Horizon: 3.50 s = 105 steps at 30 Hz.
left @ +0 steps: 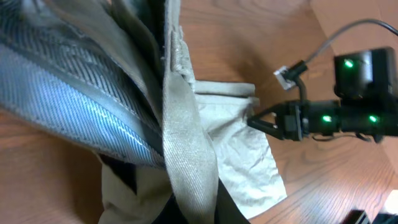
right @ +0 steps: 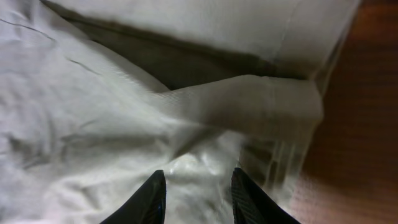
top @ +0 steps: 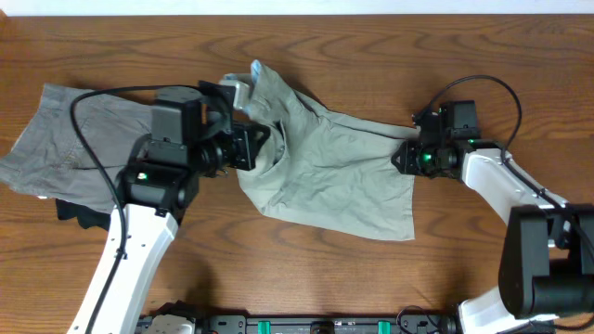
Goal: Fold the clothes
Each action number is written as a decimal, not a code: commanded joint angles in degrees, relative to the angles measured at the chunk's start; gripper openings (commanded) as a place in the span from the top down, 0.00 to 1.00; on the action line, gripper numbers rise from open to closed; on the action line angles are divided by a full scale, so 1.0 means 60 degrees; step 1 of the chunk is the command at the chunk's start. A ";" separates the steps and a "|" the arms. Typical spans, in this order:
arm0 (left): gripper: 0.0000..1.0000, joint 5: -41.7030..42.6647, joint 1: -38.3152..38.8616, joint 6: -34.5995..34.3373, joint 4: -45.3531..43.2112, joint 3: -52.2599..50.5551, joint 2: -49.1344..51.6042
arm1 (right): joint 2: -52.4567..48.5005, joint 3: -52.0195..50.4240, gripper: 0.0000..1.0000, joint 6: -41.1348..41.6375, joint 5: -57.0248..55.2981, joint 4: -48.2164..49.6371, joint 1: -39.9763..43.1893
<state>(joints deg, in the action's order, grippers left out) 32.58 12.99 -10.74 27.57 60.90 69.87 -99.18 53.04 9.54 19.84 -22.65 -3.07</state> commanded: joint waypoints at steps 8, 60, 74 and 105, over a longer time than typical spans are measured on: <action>0.94 -0.0732 0.1468 -0.0168 -0.0415 0.0401 0.0284 | -0.1326 -0.0058 0.69 -0.0393 -0.0197 0.0455 -0.0120; 0.69 -0.2098 0.3858 -0.0754 -0.1763 0.0401 0.1610 | -0.0943 0.0040 0.62 0.0474 -0.1282 -0.0219 -0.1096; 0.69 -0.3195 0.3300 -0.0255 -0.0004 0.0386 0.2186 | 0.4003 0.0674 0.44 0.0029 -0.1257 -0.2841 -0.0058; 0.70 -0.2798 0.3206 -0.0372 0.0845 0.0117 0.5581 | -0.0710 0.0321 0.66 -0.0474 -0.2218 -0.1075 -0.0208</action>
<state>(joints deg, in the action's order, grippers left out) 15.84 32.88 -13.26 32.34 62.08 102.06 -101.73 55.51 5.43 15.14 -28.91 -4.14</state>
